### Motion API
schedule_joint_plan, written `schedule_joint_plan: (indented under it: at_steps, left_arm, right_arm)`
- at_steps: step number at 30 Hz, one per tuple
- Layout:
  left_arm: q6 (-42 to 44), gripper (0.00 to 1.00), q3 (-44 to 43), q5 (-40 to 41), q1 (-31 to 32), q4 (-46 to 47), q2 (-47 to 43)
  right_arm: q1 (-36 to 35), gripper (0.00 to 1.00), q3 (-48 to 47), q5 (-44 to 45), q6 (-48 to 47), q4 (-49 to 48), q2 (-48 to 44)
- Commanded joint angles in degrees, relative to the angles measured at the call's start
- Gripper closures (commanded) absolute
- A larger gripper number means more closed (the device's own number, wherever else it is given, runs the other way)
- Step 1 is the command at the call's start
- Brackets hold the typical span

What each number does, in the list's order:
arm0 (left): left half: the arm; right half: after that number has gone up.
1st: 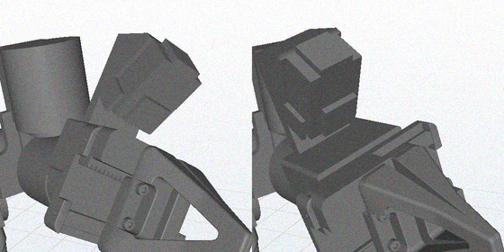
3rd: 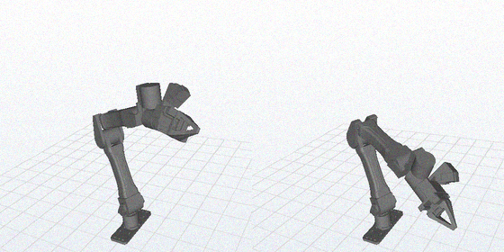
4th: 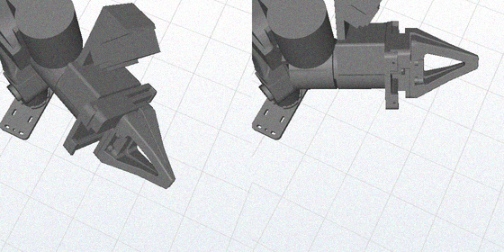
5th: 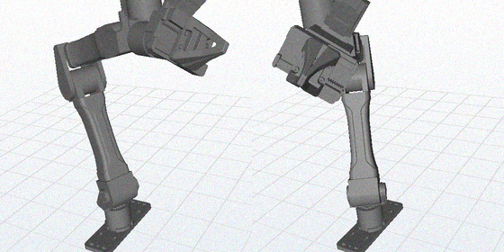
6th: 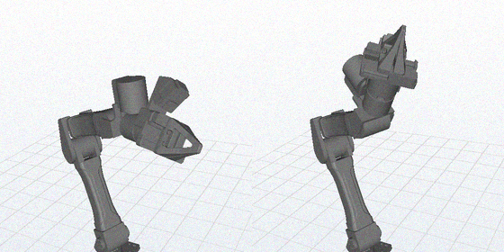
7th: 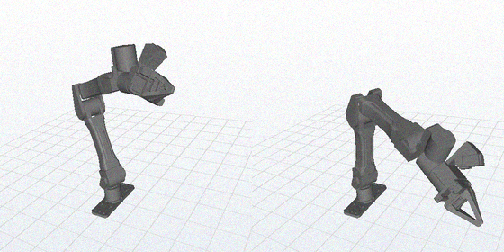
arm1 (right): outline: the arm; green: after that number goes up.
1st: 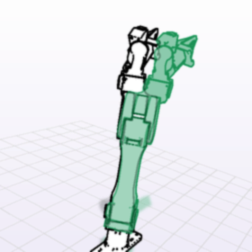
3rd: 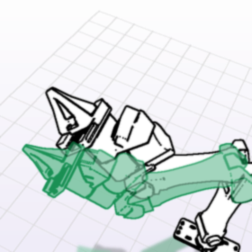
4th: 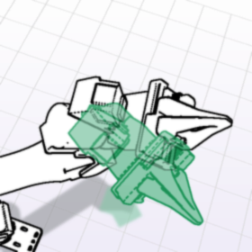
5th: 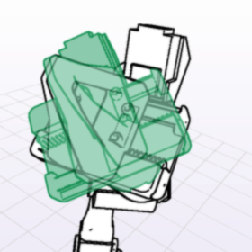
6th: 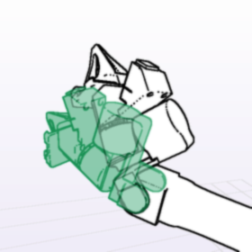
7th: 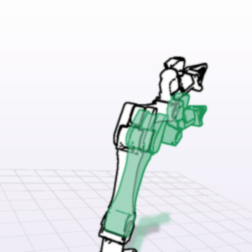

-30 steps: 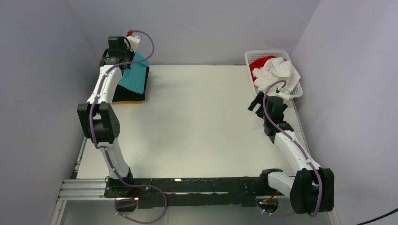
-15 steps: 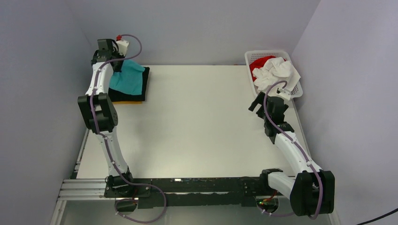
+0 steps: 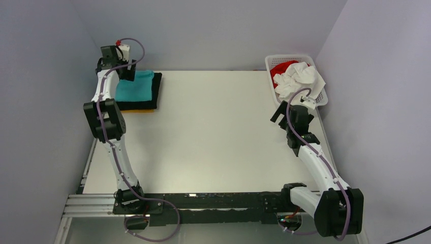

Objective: Fold and stack the t-shirts
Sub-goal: Put the neatly folded tshirt into the corner of the board with the left arm, then reset both arms

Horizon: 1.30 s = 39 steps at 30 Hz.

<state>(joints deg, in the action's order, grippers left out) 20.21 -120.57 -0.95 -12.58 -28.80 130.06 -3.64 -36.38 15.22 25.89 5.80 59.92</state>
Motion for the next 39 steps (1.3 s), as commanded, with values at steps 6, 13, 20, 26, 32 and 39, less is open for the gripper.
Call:
schedule_joint_plan:
  at_steps: [6, 13, 20, 26, 32, 39]
  left_arm:
    - [-10.3, 0.01, 1.8, 2.5, 0.2, 5.7, -6.1]
    - [-26.8, 0.01, 17.8, -1.8, 2.0, 11.4, -21.9]
    - [-39.1, 0.01, 49.1, -8.8, 7.0, 31.1, -47.9]
    - [-40.9, 0.01, 71.4, -1.1, 13.3, 29.0, -67.7]
    - [-44.7, 0.01, 91.0, -2.6, 16.0, 30.2, -86.9]
    - [-43.1, 0.01, 100.0, -0.6, 16.3, 30.5, -96.9]
  right_arm:
    - [-0.1, 0.00, -1.8, 2.2, -0.9, 0.7, -5.1]
    - [-0.1, 0.00, -0.3, 0.6, 0.2, 0.8, -8.2]
    - [-0.1, 0.00, -0.3, -3.5, 0.4, 3.8, -8.4]
    - [-0.1, 0.00, 2.7, -4.8, 0.6, 1.5, -10.9]
    - [-0.1, 0.00, 4.2, -3.3, 2.0, -0.3, -11.4]
    - [-0.1, 0.00, 2.7, -4.5, 2.5, 0.0, -6.9]
